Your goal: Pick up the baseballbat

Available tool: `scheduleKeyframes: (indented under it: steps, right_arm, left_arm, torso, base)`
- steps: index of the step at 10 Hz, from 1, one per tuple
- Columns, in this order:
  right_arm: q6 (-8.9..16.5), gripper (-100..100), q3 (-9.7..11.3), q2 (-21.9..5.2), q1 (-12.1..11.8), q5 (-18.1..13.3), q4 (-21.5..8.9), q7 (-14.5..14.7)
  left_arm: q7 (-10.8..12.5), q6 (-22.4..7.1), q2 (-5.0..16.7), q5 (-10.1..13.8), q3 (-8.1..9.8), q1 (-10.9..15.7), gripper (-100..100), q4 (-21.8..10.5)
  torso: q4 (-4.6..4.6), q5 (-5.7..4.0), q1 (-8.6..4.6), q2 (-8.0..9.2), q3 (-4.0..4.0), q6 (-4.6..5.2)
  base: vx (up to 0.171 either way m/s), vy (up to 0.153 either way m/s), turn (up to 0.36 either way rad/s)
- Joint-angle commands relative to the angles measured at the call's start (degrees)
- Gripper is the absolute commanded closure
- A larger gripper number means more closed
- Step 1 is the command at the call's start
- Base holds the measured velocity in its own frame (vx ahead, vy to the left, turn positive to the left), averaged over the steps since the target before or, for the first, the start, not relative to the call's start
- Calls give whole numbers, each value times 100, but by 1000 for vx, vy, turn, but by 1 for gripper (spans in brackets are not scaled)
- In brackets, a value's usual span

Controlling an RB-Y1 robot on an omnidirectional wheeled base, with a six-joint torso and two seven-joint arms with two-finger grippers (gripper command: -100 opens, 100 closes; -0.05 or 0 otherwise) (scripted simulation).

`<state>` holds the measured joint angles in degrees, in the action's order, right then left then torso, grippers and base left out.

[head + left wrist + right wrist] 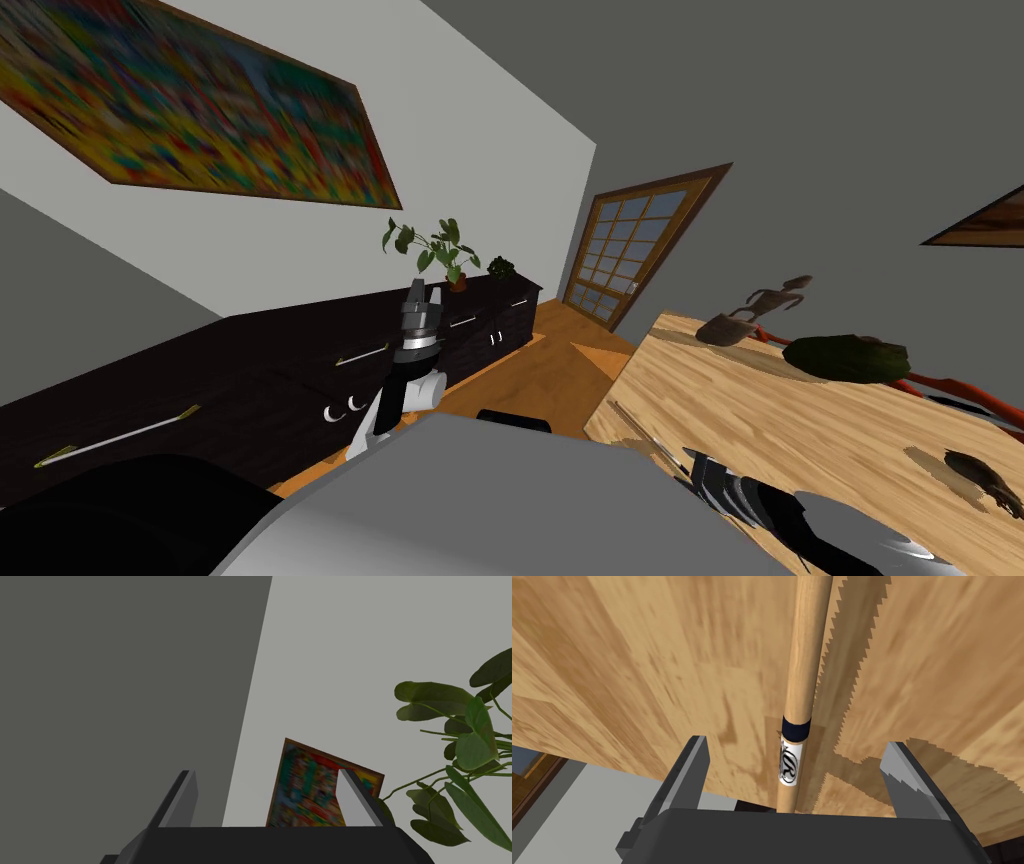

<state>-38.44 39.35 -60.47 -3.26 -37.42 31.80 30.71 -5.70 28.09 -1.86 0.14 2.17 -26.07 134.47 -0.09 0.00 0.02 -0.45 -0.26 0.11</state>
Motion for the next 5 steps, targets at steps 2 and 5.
scheduleKeyframes:
  steps: [2, 5]
  right_arm:
    - [18, -100, -125, 13, -390, 370, 92, 409]
    - [18, -100, -125, 13, -448, 376, 92, 553]
  left_arm:
    - [0, 0, 0, 0, 0, 1, 0, 0]
    - [0, 0, 0, 0, 0, 1, 0, 0]
  torso:
    - [1, -1, 2, 8, 3, -1]
    - [6, 0, 3, 29, 16, -2]
  base:
    - [103, -1, -21]
    - [42, -1, -5]
